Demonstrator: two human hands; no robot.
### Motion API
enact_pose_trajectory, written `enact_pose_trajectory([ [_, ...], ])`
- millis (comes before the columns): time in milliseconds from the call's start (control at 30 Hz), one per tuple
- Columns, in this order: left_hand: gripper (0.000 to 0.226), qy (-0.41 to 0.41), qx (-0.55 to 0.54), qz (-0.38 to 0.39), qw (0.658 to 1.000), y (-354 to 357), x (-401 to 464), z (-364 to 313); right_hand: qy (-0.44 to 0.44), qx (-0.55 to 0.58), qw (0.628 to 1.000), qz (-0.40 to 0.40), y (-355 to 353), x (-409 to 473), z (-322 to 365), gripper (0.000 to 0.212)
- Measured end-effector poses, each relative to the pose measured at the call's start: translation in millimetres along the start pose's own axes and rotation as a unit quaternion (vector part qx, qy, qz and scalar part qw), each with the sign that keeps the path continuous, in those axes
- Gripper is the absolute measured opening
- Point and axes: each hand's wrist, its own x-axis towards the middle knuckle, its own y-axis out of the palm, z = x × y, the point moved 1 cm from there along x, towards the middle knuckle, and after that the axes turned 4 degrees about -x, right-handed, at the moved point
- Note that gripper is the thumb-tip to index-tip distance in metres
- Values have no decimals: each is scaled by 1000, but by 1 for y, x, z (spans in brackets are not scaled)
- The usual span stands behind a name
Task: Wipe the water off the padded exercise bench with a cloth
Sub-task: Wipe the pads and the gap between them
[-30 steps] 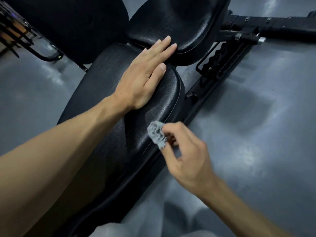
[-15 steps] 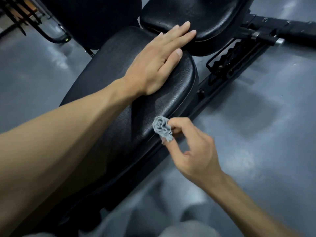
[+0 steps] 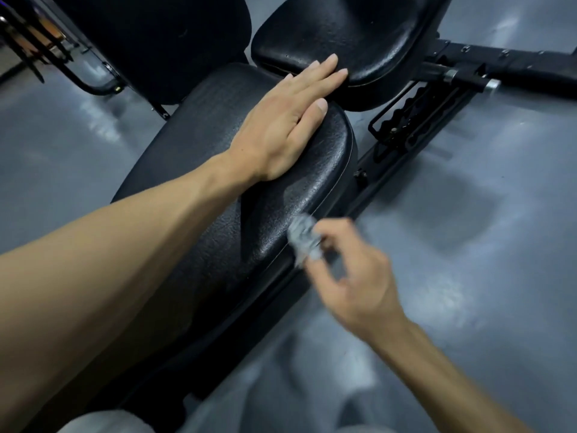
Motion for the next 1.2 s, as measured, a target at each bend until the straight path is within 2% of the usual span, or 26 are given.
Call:
enact_pose_trajectory([
  [67,48,-3,2,-3,1000,0,0,-1,71,20,994,-78,-11,15,-7,21],
  [100,48,-4,4,-3,1000,0,-1,-1,75,22,992,-94,-10,17,-5,22],
  [167,48,-7,4,-2,1000,1,-1,-2,28,17,997,-69,1,8,4,23],
  [233,47,-12,6,-4,1000,0,-1,-3,-35,18,999,-2,16,-11,11,24],
  [300,47,-15,11,-7,1000,0,-1,-3,-58,26,998,29,18,-18,6,24],
  [433,47,-15,14,-3,1000,2,1,-3,15,47,998,-43,-4,9,-13,24],
  [533,48,-15,15,-5,1000,1,2,-1,49,81,994,-52,-10,17,-14,19],
  [933,47,-7,2,-16,1000,2,1,9,43,83,994,-52,9,2,-5,23],
  [1100,46,-13,-18,-39,999,6,-1,16,-25,30,999,17,35,-30,10,30],
  [1200,46,-8,-10,-58,998,7,-6,21,-41,2,999,-3,30,-20,5,27],
])
